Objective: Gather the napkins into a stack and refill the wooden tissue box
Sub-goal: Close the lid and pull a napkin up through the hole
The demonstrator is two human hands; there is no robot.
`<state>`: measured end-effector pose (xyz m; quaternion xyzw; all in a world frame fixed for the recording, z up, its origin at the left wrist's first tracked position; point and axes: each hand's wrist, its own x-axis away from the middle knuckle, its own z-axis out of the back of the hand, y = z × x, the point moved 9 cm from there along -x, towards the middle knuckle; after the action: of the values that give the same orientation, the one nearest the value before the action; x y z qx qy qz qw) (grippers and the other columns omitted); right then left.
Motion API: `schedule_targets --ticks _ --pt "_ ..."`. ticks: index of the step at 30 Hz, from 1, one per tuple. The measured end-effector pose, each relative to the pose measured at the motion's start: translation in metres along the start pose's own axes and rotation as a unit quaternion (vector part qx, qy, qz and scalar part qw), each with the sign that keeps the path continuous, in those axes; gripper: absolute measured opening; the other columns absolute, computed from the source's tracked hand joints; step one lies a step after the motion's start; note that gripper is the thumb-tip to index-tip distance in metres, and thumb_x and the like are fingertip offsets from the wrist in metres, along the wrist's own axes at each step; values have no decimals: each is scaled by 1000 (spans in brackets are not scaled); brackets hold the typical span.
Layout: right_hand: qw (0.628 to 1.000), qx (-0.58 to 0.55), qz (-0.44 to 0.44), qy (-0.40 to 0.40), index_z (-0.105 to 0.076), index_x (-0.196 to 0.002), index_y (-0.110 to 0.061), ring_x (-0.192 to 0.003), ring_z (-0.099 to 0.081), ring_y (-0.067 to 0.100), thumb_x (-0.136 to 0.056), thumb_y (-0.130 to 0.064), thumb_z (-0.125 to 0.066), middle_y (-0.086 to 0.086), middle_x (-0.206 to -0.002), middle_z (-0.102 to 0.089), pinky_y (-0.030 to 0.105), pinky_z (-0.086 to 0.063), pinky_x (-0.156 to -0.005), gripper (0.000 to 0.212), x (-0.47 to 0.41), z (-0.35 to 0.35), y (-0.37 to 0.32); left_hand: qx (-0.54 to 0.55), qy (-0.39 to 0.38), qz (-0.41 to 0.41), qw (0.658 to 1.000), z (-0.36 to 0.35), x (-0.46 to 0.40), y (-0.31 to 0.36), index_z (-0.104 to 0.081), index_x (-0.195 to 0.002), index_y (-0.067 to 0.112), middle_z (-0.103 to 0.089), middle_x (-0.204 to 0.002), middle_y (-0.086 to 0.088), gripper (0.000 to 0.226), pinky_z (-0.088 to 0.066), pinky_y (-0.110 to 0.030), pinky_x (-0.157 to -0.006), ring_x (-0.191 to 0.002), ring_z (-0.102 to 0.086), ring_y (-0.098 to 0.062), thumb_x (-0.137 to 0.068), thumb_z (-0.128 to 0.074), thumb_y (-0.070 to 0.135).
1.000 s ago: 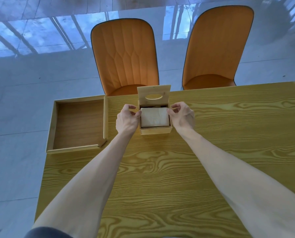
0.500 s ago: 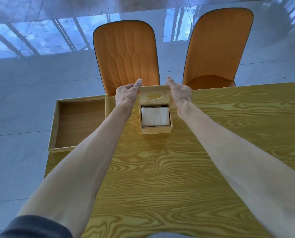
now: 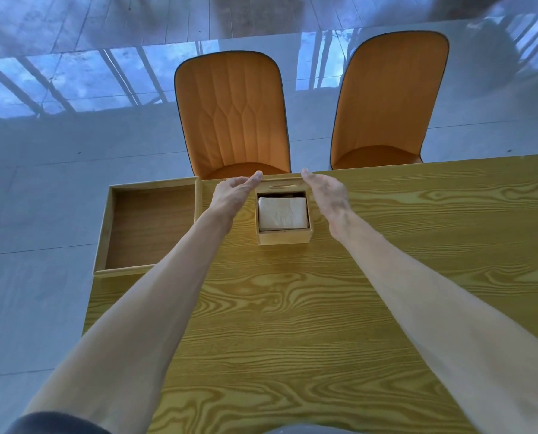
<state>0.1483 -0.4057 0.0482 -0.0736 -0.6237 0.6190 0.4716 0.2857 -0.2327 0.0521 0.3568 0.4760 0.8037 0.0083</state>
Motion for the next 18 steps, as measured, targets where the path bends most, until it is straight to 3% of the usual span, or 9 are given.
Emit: schedule_targets --ticks 6,18 --pt "1000 5 -4 -9 -44 -145 -20 -132 -47 25 -84 -58 -63 7 -149 -45 48 -42 -109 74 15 2 24 4 -51 18 999 -8 11 -30 -51 -140 24 -54 -141 -6 68 -43 -38 -91 -120 -55 -22 -83 -66 59" --pt "999 29 -9 -12 -47 -141 -22 -115 -61 21 -84 -35 -74 6 -130 -63 46 -50 -102 65 16 7 60 50 -44 34 997 -19 19 -74 -52 -139 22 -64 -123 -3 57 -49 -37 -91 -108 -63 -21 -87 -72 37"
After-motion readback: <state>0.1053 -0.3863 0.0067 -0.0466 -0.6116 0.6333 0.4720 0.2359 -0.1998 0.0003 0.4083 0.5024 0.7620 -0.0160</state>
